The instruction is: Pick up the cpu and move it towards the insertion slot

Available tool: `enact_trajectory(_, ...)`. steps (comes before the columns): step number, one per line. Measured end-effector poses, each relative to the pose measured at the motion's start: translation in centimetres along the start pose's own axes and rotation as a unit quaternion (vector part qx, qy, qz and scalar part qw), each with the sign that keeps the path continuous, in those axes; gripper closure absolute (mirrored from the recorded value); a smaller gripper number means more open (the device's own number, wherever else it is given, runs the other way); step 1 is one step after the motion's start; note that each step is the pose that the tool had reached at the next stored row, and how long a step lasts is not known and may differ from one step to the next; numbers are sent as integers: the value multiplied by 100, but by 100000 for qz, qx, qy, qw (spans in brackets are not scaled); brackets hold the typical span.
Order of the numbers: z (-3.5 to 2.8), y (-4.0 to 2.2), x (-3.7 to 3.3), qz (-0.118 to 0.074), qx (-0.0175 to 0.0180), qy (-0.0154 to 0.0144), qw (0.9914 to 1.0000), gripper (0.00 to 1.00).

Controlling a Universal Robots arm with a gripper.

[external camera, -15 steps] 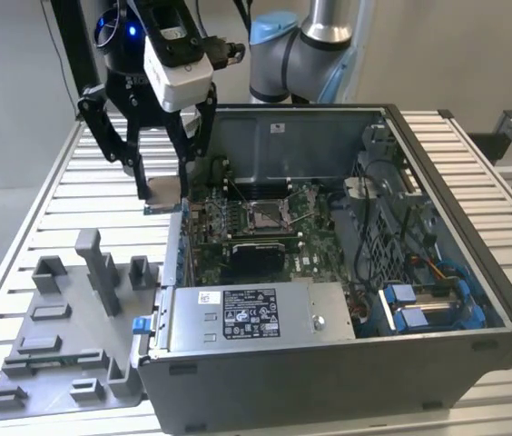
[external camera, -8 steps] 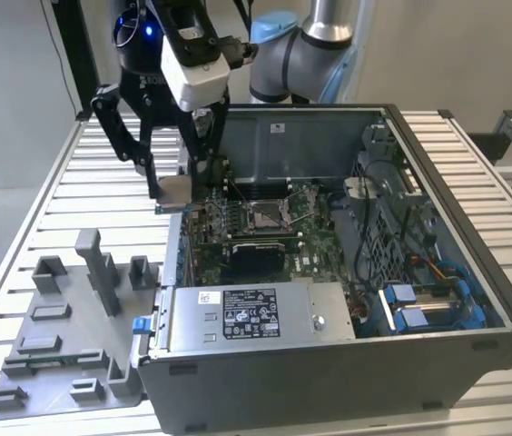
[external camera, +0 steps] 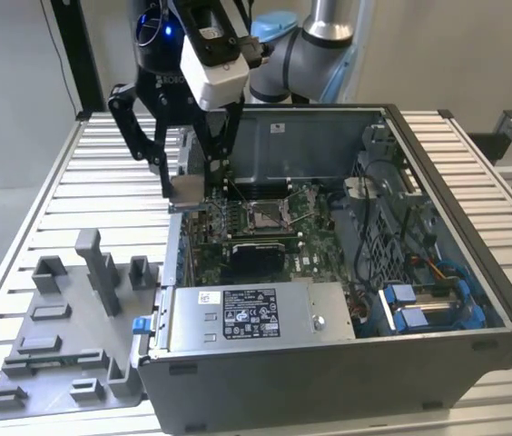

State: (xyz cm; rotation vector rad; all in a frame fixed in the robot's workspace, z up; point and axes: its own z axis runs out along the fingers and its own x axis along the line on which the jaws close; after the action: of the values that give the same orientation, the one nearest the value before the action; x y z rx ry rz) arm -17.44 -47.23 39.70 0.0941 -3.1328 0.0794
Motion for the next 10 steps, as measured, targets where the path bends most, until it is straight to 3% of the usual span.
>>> enact_trajectory(10, -1, -6, -201, 0, 0, 0, 100000, 100)
